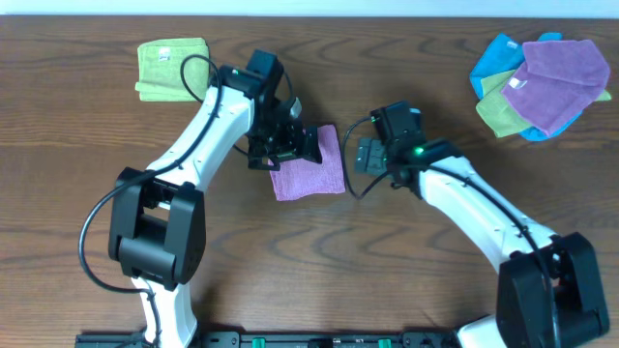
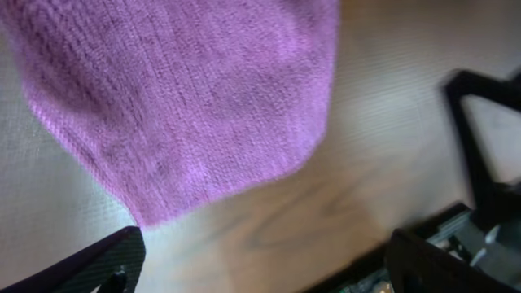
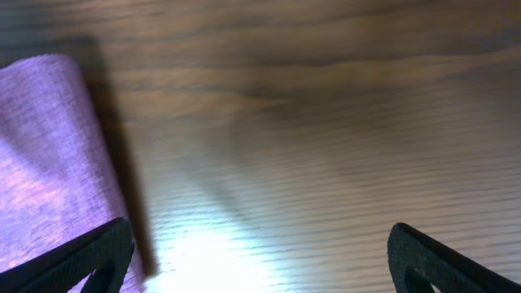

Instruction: Fold the cloth

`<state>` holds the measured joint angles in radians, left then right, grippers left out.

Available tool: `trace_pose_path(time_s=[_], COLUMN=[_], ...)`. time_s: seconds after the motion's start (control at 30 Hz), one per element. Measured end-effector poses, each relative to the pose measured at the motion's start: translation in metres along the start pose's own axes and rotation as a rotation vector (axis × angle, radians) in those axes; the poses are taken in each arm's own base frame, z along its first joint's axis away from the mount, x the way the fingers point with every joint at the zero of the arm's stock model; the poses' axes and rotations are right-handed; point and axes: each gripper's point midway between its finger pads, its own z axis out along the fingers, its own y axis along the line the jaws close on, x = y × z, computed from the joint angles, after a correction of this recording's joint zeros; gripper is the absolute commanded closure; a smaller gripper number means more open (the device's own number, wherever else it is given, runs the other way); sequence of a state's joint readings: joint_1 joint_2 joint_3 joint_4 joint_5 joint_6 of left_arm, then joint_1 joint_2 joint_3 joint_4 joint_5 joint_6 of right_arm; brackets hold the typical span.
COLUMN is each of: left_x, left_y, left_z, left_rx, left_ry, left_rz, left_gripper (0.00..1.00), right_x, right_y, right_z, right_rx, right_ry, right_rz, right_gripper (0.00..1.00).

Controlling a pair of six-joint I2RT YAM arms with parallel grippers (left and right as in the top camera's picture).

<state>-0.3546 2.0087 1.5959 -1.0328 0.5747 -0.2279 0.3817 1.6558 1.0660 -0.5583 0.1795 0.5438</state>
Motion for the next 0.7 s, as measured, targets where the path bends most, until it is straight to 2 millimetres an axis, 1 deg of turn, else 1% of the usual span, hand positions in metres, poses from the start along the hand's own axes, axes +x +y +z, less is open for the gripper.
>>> trace_pose_path(time_s=[0.07,0.13,0.2,0.37,0.47,0.53,0.63,0.7], left_x=[0.006,0.014,0.019,0.017,0.017,0.017,0.014,0.008], left_y=[0.006,0.008,0.003,-0.015,-0.019,-0.014,-0.005,-0.006], left_z=[0.015,0.024,0.032,0.048,0.059,0.072,0.088,0.088], left_rx=[-0.008,-0.018,-0.025,-0.067,-0.097,-0.122,-0.136,-0.132], left_ry=[0.021,0.048,0.063,0.029,0.022,0.037,0.063,0.045], left_rz=[-0.013,-0.015,-0.002,0.080,0.112,0.106,0.091,0.105], left_gripper=[0.01,0.02,0.02,0.02,0.02,0.05,0.05,0.05], right_x=[-0.007,-0.012,-0.016,-0.024,-0.025,-0.025,-0.024,-0.021], right_y=[-0.013,-0.024,-0.034,-0.055,-0.059,-0.059,-0.057,-0.051], right_z=[0.002,0.003,0.005,0.007,0.007,0.007,0.007,0.007], right_rx=[0.017,0.030,0.043,0.069,0.075,0.075,0.063,0.024], right_ry=[-0.004,-0.007,-0.009,-0.012,-0.013,-0.011,-0.005,0.015], right_rz=[0.021,0.030,0.038,0.069,0.073,0.071,0.045,-0.003], right_gripper=[0.01,0.01,0.01,0.01,0.01,0.01,0.01,0.01])
